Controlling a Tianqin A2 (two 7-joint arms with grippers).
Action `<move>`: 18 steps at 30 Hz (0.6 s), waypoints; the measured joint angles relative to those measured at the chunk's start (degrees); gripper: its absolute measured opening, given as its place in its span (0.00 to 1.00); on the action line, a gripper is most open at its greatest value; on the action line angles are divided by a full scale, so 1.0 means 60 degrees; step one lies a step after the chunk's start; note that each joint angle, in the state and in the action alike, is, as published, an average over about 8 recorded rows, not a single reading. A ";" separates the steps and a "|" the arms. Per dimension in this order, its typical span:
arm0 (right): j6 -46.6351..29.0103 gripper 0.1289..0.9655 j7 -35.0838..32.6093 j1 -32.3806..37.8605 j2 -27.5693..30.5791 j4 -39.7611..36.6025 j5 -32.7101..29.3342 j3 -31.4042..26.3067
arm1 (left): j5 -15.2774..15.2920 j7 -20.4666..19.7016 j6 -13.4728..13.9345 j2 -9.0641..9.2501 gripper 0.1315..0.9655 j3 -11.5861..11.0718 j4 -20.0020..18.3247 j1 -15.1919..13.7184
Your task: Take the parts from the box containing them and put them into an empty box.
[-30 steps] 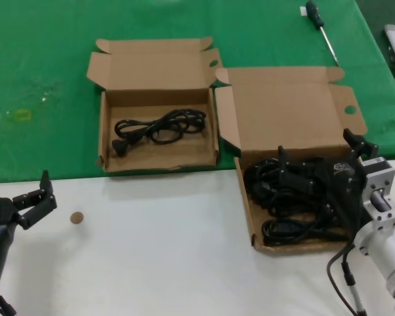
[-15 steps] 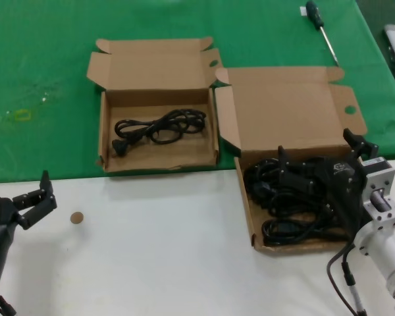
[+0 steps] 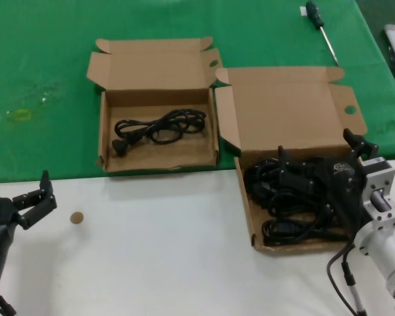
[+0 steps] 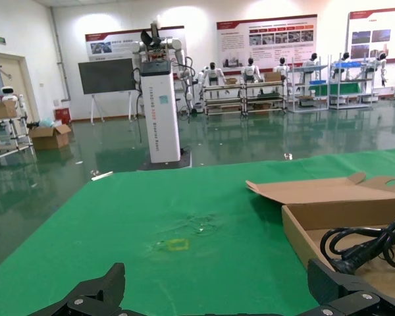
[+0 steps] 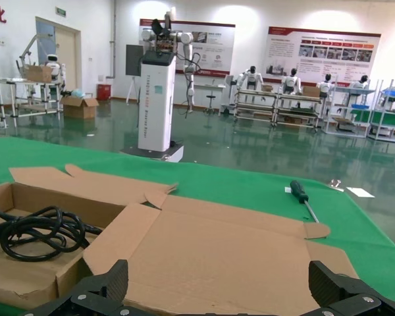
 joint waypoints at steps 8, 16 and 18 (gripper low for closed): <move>0.0000 1.00 0.0000 0.0000 0.0000 0.0000 0.0000 0.0000 | 0.0000 0.0000 0.0000 0.0000 1.00 0.0000 0.0000 0.0000; 0.0000 1.00 0.0000 0.0000 0.0000 0.0000 0.0000 0.0000 | 0.0000 0.0000 0.0000 0.0000 1.00 0.0000 0.0000 0.0000; 0.0000 1.00 0.0000 0.0000 0.0000 0.0000 0.0000 0.0000 | 0.0000 0.0000 0.0000 0.0000 1.00 0.0000 0.0000 0.0000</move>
